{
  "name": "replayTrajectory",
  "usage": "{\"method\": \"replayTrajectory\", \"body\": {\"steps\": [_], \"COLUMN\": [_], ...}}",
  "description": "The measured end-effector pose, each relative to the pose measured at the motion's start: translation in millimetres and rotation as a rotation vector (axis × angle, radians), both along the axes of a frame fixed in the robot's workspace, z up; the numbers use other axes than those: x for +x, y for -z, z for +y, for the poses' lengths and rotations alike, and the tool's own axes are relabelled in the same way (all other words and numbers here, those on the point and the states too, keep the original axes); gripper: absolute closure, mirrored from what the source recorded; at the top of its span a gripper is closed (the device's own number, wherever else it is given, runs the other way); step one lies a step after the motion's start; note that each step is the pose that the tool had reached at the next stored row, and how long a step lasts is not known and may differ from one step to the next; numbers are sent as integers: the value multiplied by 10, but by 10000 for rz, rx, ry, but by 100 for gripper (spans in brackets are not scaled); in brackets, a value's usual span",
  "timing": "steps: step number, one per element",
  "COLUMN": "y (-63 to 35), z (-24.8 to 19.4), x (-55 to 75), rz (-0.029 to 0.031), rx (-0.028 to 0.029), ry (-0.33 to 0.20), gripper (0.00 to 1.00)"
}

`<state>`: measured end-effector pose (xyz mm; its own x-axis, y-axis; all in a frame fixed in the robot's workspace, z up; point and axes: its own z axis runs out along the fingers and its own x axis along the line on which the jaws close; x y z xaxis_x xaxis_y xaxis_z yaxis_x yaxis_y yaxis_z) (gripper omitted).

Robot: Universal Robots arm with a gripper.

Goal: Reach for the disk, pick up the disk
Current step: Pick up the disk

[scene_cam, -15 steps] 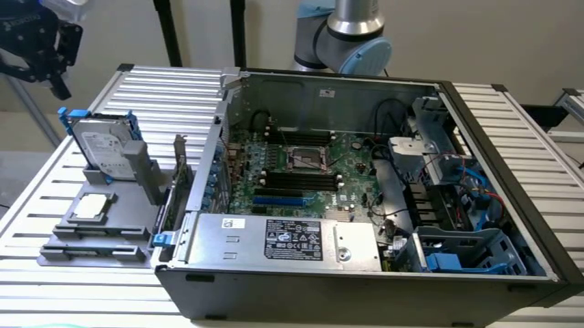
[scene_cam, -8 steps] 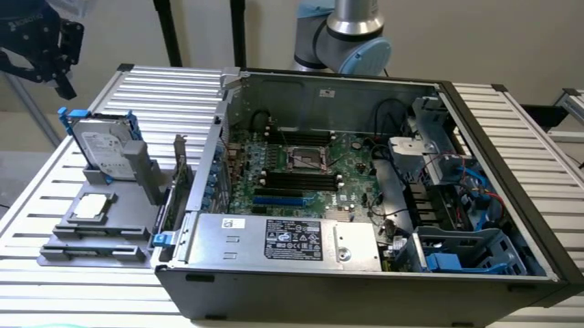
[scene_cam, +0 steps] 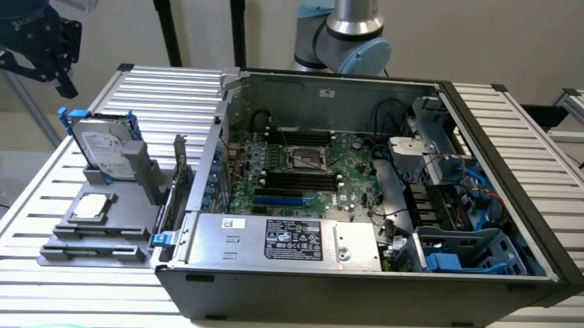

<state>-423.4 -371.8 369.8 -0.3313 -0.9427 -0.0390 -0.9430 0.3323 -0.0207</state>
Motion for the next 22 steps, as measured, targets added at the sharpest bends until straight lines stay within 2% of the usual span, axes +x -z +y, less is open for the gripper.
{"method": "replayTrajectory", "body": {"steps": [8, 13, 17, 19, 22], "y": [5, 12, 15, 16, 16], "z": [4, 4, 5, 6, 11], "x": [0, 0, 0, 0, 0], "rz": [3, 4, 12, 25, 105], "rx": [-1, 1, 35, 69, 118], "ry": [-1437, -2103, -2475, -2616, -2758], "gripper": [89, 89, 89, 89, 89]}}
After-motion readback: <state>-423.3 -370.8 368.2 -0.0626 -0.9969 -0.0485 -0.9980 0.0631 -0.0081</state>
